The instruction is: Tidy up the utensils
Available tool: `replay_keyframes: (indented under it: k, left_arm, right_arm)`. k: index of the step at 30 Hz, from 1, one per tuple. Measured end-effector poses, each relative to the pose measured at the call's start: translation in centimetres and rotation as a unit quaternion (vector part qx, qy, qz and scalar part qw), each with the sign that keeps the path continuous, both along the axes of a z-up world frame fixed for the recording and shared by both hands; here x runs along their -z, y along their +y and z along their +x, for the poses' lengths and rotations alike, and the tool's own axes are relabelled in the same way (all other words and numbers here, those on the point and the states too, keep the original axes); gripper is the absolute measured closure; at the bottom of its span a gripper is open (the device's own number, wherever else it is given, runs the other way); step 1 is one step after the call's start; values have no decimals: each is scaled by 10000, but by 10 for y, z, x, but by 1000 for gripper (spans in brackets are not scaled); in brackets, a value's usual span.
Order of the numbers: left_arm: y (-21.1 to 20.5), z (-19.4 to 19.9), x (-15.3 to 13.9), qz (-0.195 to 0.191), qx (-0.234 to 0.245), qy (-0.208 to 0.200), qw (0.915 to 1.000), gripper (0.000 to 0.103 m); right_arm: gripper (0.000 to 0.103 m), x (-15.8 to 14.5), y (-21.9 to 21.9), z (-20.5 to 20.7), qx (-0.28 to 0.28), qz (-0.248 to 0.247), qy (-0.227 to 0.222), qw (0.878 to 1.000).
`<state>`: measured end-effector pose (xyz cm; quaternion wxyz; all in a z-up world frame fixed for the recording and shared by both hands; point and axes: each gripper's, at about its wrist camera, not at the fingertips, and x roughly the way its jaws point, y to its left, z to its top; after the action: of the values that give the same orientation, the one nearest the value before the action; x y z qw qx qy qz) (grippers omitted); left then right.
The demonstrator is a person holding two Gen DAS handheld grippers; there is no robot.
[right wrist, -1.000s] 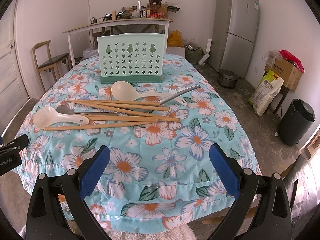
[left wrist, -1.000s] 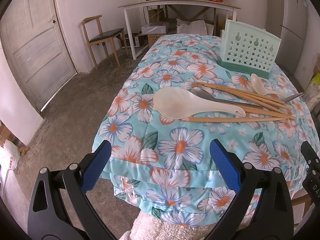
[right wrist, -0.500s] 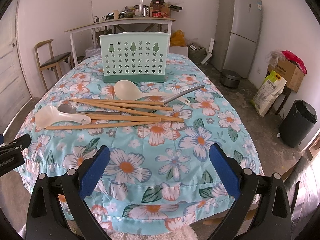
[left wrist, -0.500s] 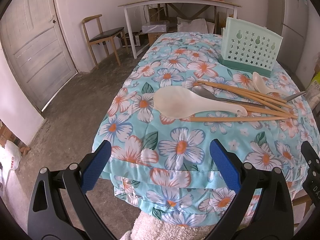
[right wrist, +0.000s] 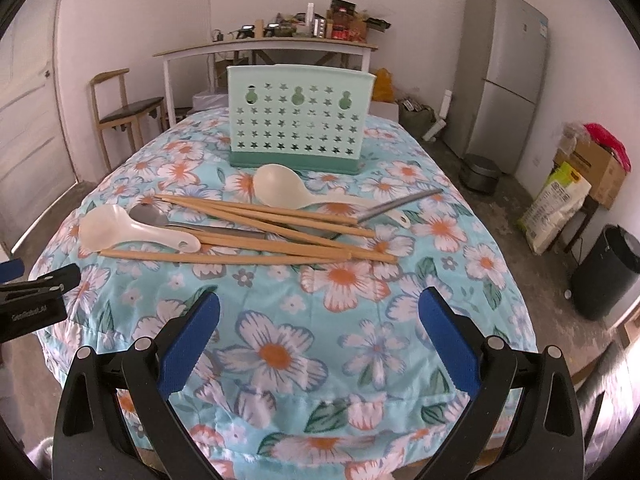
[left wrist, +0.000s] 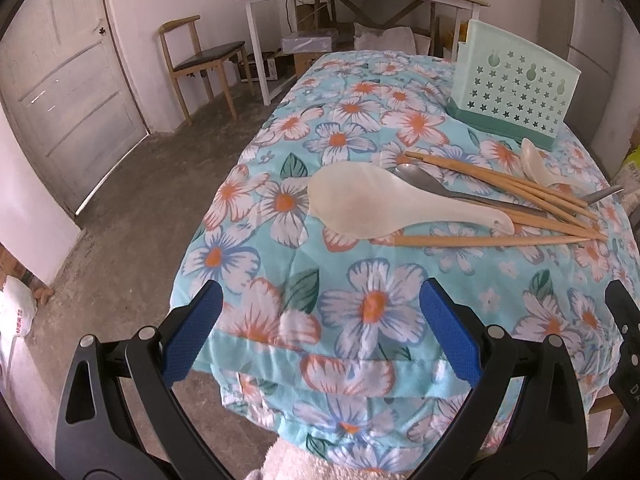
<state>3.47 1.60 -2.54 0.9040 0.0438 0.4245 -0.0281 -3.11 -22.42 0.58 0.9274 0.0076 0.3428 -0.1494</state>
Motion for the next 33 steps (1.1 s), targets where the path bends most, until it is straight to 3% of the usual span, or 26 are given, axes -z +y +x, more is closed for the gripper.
replay_keyframes:
  k: [15, 17, 20, 24, 26, 28, 33]
  left_arm:
    - [17, 47, 10, -745, 458, -362, 9955, 11]
    - [19, 54, 12, -880, 515, -344, 9942, 26]
    - [25, 67, 19, -1148, 515, -125, 9920, 40]
    - [32, 77, 23, -1485, 544, -18, 9874, 51]
    - [38, 83, 23, -1840, 645, 78, 9808, 63]
    - [43, 87, 24, -2304, 758, 211, 9699, 65]
    - [47, 93, 35, -2540, 679, 300, 9644, 69]
  right_arm:
    - [6, 35, -1, 37, -365, 295, 450, 9979]
    - [6, 39, -1, 40, -398, 362, 526, 9972]
    - [6, 45, -3, 44, -457, 532, 619, 9956]
    - [6, 48, -8, 45, -499, 766, 638, 9938]
    - [6, 49, -11, 46, -516, 881, 631, 9928]
    - [6, 50, -13, 46, -527, 980, 596, 9920]
    - [6, 51, -17, 46, -543, 1098, 496, 9912]
